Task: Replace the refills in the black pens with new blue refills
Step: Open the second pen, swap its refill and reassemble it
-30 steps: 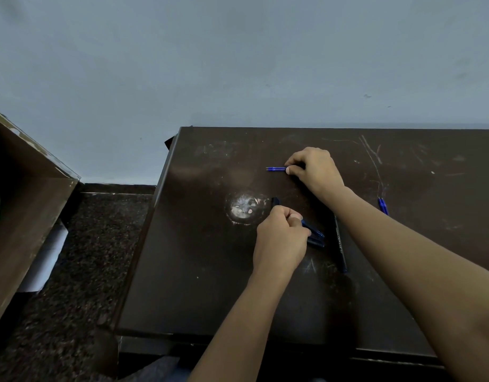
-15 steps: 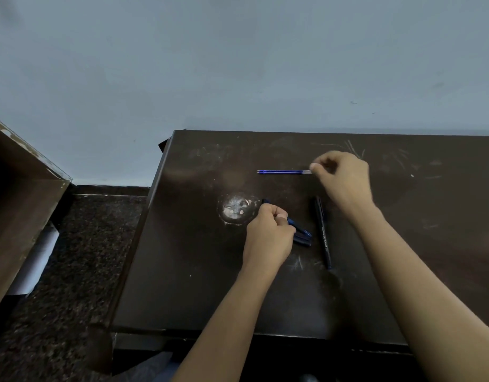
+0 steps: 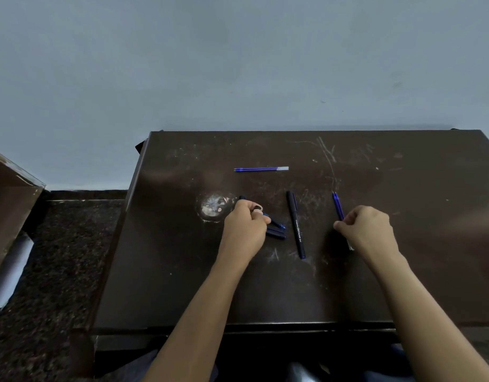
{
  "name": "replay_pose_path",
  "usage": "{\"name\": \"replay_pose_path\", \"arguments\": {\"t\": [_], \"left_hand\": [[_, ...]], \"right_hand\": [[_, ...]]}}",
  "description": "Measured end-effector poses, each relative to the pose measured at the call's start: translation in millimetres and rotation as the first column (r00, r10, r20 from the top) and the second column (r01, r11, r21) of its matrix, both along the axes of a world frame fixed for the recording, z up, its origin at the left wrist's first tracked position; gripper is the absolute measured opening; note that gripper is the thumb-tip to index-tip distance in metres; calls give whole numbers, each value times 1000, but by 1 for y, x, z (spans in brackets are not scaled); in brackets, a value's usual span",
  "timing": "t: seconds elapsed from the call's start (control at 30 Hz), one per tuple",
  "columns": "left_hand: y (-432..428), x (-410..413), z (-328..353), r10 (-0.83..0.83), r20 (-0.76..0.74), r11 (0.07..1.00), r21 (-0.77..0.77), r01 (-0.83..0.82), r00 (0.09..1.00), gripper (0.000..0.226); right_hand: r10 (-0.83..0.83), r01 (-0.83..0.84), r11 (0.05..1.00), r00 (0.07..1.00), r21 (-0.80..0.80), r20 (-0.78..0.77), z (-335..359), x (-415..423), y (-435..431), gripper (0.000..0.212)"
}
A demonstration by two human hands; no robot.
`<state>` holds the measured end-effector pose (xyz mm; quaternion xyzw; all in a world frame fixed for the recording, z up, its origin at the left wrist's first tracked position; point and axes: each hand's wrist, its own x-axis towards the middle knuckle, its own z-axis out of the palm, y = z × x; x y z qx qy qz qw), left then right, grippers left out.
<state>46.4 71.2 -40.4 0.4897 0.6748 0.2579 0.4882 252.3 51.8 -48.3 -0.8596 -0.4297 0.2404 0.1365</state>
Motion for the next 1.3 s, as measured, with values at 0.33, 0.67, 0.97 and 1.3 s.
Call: {"name": "replay_pose_path", "arguments": {"t": [0.33,0.67,0.97,1.3], "left_hand": [[4,-1,-3,-4,14,1000,12,4,1000,14],[2,0,0,-16,-12,1000,6,16,1000,16],[-4,0,3,-101,39,983,161,94,994,28],[-6,5,4,-180,-36,960,212,183,983,28]], "right_hand": [[67,-48,994,979,-99,195,-4,4,15,31],[62,-38,994,967,-100,245,-12,4,19,16],[-135,197,968,930,153,-342,-1,11,29,30],[260,252,897,364,363,-895,17,-45,26,18]]}}
